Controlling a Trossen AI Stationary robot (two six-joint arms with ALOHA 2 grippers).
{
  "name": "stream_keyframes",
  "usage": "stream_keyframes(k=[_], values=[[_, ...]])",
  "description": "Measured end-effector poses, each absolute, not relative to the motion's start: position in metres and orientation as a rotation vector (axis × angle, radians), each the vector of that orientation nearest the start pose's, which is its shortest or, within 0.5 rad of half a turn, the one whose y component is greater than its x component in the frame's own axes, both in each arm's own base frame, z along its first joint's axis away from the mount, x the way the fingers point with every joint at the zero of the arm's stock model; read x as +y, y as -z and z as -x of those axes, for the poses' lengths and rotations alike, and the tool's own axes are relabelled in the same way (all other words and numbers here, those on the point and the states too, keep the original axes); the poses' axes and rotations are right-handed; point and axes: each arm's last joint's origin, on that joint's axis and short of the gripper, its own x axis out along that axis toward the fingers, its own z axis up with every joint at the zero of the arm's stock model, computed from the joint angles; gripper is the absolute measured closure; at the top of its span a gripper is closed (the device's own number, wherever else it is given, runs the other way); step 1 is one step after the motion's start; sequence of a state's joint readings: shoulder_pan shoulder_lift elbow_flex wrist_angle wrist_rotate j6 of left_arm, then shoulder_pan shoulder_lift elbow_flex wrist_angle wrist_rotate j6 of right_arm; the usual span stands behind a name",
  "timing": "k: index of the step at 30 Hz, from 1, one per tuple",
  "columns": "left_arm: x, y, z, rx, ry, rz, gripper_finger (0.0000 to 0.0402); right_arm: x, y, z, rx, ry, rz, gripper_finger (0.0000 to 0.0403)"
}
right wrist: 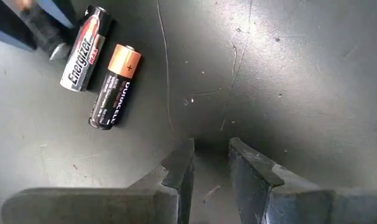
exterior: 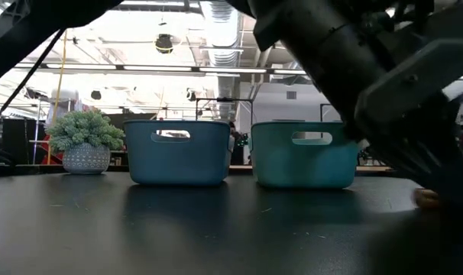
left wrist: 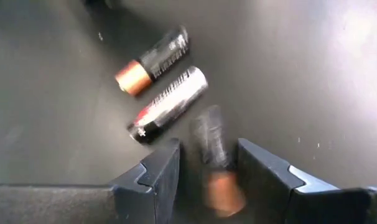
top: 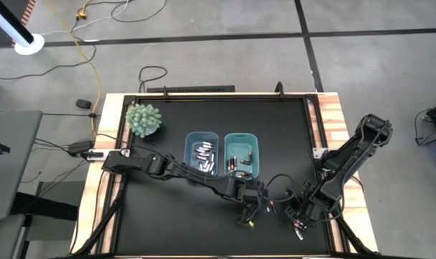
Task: Sort batteries
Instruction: Put the black battery into the green bin
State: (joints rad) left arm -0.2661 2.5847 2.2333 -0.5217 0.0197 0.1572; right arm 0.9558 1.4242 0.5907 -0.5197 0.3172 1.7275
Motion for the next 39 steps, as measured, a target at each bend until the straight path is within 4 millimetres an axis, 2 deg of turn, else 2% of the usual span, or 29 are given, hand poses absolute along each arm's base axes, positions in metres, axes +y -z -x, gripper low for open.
stream_keyframes(k=[11, 14, 23, 29, 39], values=[[-0.147, -0.133, -0.536, 0.894, 0.291, -0.242, 0.0253, 0.167, -0.131, -0.129, 1.115, 0.485, -0.701, 0.0285], [-0.146, -0.132, -0.534, 0.919, 0.275, -0.214, 0.0272, 0.167, -0.131, -0.129, 1.115, 0.485, -0.701, 0.0285], [-0.144, -0.127, -0.529, 0.994, 0.248, -0.190, 0.0361, 0.167, -0.131, -0.129, 1.115, 0.485, -0.701, 0.0285], [-0.147, -0.127, -0.528, 1.003, 0.230, -0.166, 0.0361, 0.167, -0.131, -0.129, 1.117, 0.481, -0.694, 0.0285], [-0.150, -0.153, -0.533, 0.960, 0.194, -0.087, 0.0352, 0.167, -0.131, -0.129, 1.120, 0.471, -0.680, 0.0285]])
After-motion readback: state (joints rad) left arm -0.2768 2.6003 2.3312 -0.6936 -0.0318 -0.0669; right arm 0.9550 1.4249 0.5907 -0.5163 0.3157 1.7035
